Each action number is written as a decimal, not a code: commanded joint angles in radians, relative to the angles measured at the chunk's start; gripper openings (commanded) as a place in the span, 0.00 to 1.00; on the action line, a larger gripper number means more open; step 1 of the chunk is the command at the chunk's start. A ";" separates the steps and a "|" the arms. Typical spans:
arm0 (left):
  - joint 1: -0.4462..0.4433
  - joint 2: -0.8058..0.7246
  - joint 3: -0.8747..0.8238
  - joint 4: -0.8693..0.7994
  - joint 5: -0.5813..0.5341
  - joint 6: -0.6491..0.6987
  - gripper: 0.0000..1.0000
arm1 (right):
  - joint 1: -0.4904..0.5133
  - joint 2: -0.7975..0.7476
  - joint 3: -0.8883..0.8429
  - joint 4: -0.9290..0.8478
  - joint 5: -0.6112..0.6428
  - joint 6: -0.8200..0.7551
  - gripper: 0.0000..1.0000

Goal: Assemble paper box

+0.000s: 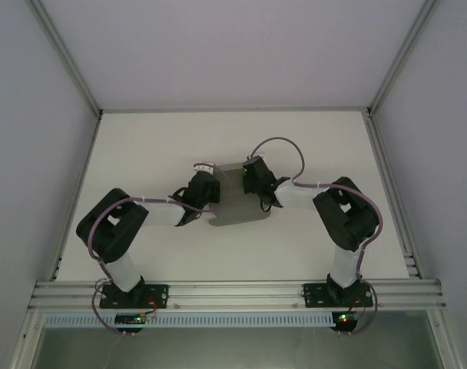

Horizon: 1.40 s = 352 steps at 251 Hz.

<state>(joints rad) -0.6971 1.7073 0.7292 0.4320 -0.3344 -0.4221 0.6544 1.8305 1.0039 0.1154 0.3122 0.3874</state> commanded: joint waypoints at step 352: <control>0.020 0.004 0.105 -0.134 -0.064 -0.077 0.00 | -0.062 -0.358 -0.263 0.246 -0.297 -0.063 0.99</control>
<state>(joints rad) -0.6823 1.7538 0.8093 0.3546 -0.3820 -0.5430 0.5949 1.5707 0.7704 0.3321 0.1509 0.3893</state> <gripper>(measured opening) 0.098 0.989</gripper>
